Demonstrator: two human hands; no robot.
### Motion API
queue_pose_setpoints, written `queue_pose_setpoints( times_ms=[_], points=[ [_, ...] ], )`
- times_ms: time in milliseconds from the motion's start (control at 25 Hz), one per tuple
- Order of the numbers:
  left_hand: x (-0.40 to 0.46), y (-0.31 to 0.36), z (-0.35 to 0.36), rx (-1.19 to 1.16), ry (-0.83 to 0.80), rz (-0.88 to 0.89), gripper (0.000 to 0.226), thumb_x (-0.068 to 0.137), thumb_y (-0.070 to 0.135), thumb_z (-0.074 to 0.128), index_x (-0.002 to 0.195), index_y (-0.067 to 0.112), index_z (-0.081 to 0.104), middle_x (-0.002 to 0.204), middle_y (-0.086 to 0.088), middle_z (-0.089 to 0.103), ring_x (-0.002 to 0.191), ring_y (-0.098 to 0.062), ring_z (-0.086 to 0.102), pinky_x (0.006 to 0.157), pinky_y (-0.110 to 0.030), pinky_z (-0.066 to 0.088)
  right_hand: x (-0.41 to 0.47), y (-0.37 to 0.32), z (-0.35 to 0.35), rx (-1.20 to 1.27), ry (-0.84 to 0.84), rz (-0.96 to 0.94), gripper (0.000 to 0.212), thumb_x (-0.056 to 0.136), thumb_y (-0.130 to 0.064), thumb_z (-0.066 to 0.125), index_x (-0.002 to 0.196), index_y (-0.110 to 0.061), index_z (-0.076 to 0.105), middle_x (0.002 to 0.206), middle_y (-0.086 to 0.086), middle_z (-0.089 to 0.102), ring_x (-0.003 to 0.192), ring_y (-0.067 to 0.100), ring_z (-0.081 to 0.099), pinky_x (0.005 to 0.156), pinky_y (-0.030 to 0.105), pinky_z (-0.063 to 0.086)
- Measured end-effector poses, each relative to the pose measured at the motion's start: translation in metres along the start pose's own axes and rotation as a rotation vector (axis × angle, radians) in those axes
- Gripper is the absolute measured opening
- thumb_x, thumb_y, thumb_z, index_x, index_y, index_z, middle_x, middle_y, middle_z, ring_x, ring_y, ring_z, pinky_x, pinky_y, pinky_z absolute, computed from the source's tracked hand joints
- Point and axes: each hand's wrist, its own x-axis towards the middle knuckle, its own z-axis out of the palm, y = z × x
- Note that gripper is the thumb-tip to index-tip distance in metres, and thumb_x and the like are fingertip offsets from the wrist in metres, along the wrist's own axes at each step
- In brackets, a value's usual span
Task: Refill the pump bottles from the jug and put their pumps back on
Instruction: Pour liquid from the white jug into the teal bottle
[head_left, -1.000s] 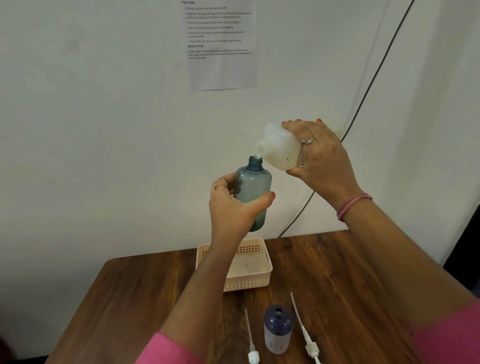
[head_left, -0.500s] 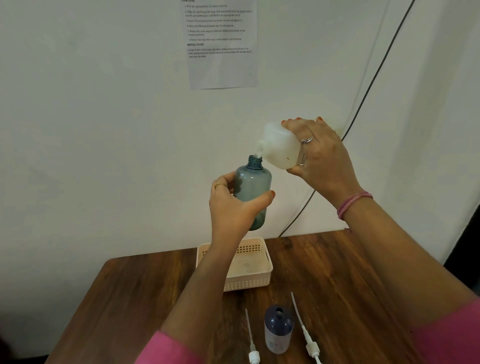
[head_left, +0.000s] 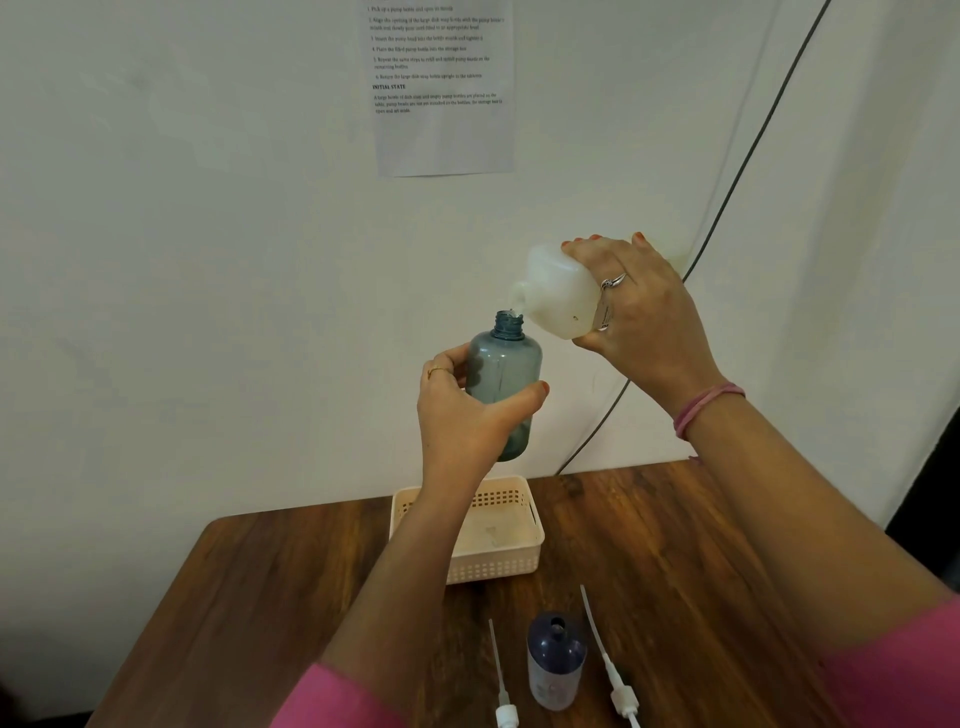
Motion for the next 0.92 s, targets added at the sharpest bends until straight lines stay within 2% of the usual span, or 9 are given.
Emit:
queue_pose_setpoints(
  times_ms=[120,320,680,920],
  points=[
    [0.0008,-0.0009,0.0007,-0.004,0.006,-0.001,0.076,0.058,0.029,0.089,0.123,0.021,0.049,0.118,0.006,0.052,0.105,-0.008,0.052,0.079,-0.020,0.050,-0.0001,0.0008,0.0007,-0.009,0.002,-0.007,0.082,0.055,-0.009,0.088,0.129,-0.004,0.051,0.123,0.014,0.060,0.116,0.032,0.056,0.108,0.050,0.034],
    [0.0011,-0.0016,0.0016,0.001,0.008,0.012,0.076,0.059,0.030,0.088,0.123,0.021,0.048,0.118,0.007,0.052,0.105,-0.008,0.051,0.075,-0.014,0.048,0.0008,0.0010,0.0011,-0.018,0.002,-0.017,0.083,0.055,-0.009,0.088,0.129,-0.004,0.051,0.123,0.014,0.060,0.115,0.032,0.056,0.108,0.050,0.034],
    [0.0024,-0.0020,0.0012,-0.004,0.019,0.008,0.075,0.057,0.030,0.089,0.121,0.022,0.049,0.117,0.006,0.052,0.104,-0.007,0.052,0.076,-0.015,0.048,0.0017,-0.0002,0.0012,-0.014,0.014,-0.014,0.079,0.058,-0.008,0.086,0.129,-0.004,0.052,0.123,0.014,0.060,0.115,0.032,0.056,0.108,0.049,0.032],
    [0.0014,-0.0016,0.0012,-0.010,0.020,0.005,0.074,0.057,0.029,0.089,0.118,0.024,0.048,0.117,0.007,0.052,0.102,-0.005,0.052,0.080,-0.021,0.051,0.0027,-0.0005,-0.0009,-0.025,0.018,-0.023,0.078,0.058,-0.009,0.086,0.129,-0.004,0.052,0.123,0.014,0.060,0.115,0.032,0.056,0.107,0.049,0.033]
  ],
)
